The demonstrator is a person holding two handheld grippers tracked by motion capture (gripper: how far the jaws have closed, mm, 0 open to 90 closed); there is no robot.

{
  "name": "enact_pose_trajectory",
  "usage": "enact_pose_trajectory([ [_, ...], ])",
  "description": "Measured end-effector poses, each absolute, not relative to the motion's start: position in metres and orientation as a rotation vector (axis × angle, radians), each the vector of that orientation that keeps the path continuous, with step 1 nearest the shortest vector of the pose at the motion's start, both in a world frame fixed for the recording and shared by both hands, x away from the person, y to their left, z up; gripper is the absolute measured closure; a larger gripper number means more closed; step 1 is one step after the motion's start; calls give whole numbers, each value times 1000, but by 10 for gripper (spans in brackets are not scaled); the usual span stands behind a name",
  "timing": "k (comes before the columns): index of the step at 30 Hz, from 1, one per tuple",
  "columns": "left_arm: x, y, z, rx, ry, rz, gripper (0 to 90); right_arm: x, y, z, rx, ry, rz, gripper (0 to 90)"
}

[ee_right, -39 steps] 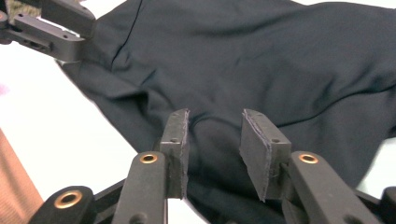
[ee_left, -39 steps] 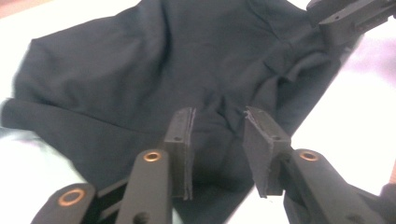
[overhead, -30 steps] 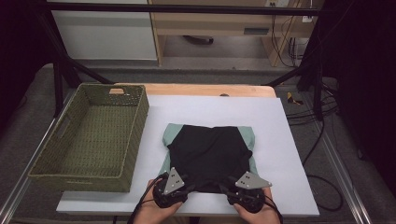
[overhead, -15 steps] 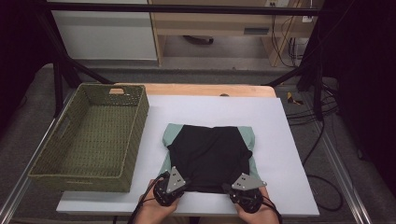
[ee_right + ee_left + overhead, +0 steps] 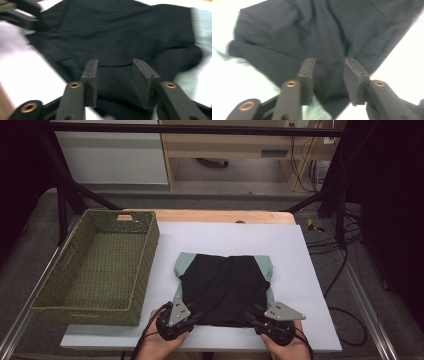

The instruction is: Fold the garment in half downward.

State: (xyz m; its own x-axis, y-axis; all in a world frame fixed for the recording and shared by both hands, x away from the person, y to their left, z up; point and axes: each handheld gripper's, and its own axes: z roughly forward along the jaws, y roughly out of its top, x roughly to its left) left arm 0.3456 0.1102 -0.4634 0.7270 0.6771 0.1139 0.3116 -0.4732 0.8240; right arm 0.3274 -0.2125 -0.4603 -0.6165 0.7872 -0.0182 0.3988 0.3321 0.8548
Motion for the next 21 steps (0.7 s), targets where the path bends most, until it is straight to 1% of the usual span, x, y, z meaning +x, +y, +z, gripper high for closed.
enact_pose_trajectory([
  [1, 346, 110, -463, 2082, 747, 548, 557, 327, -212, -460, 1043, 2170, 1209, 562],
  [4, 351, 121, -462, 2044, 816, 587, 502, 331, -234, -458, 1121, 2087, 1173, 530],
  [7, 354, 127, -461, 2026, 850, 599, 469, 332, -245, -459, 1156, 2056, 1147, 529],
  [8, 356, 132, -460, 2019, 876, 614, 459, 333, -255, -460, 1198, 2032, 1124, 529],
  [12, 359, 137, -460, 2003, 907, 631, 449, 336, -266, -465, 1262, 2023, 1081, 529],
  [13, 360, 140, -460, 1997, 914, 644, 449, 339, -271, -471, 1301, 2032, 1050, 529],
  [18, 361, 142, -459, 1983, 935, 658, 421, 342, -273, -481, 1365, 2079, 1009, 533],
  [20, 362, 144, -459, 1983, 940, 665, 420, 344, -270, -485, 1368, 2115, 1001, 607],
  [21, 362, 145, -459, 1981, 941, 666, 419, 343, -269, -485, 1361, 2126, 999, 618],
])
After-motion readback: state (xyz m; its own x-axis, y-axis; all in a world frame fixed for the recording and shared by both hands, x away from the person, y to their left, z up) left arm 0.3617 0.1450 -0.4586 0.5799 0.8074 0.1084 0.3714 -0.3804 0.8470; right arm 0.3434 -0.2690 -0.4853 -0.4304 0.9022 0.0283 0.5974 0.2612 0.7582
